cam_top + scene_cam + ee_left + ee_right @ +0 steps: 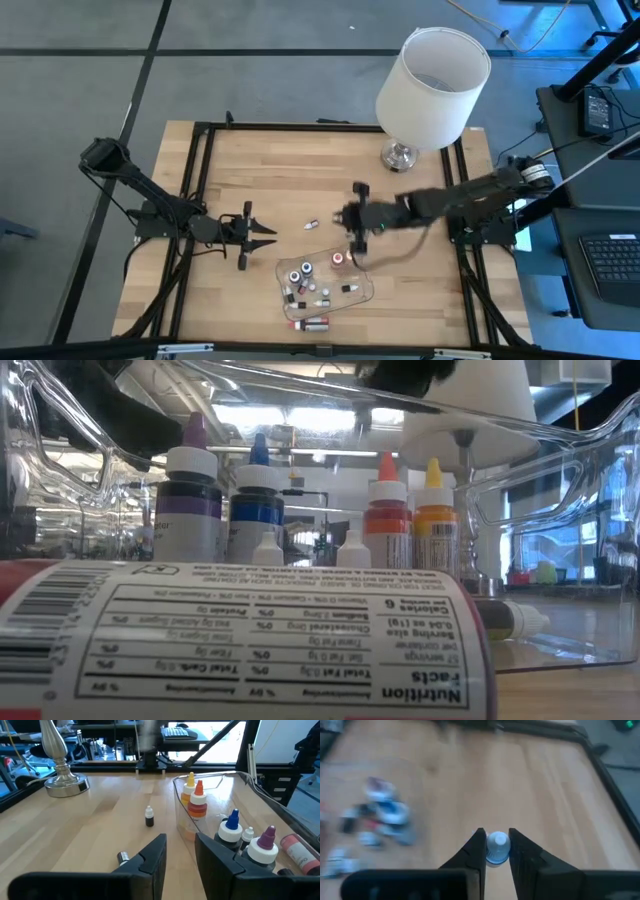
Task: Pick & Place food coloring
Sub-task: Put the small white food coloring bottle into the container, then adjust the container, then put the small white food coloring bottle into the container
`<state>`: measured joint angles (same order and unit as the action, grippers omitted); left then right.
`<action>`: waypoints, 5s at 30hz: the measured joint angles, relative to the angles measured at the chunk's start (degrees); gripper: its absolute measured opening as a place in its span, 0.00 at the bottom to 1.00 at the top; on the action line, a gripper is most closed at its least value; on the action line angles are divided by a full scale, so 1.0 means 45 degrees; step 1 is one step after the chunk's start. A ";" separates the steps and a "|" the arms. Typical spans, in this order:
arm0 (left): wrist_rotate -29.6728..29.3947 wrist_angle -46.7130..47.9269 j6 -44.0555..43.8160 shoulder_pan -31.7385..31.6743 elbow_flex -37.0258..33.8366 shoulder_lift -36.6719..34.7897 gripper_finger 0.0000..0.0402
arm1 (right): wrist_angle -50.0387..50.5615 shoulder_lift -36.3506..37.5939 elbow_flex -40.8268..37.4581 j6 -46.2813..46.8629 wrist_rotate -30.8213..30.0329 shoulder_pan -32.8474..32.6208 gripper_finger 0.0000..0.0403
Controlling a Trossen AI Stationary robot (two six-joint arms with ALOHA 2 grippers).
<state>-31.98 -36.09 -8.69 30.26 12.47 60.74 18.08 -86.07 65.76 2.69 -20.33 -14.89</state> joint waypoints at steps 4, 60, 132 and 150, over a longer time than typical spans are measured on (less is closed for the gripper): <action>-0.0002 0.0017 -0.0005 0.0000 0.0000 0.0002 0.24 | -0.0156 -0.0139 0.0371 0.1382 -0.0613 -0.2113 0.15; 0.0013 0.0027 -0.0004 0.0000 0.0000 -0.0003 0.24 | -0.3133 -0.4849 0.1898 0.0871 0.4380 -0.4267 0.26; -0.0003 0.0367 -0.0014 0.0000 -0.0010 0.0002 0.24 | -0.2304 0.2794 -0.2391 -0.2718 -0.1452 -0.0951 0.04; -0.0014 0.0579 0.0012 0.0000 -0.0010 0.0002 0.24 | -0.3369 0.1673 -0.2396 -0.4315 -0.1087 0.2871 0.61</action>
<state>-32.04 -33.48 -8.64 30.26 12.43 60.75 2.92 -78.54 54.98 -16.73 -25.22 -1.97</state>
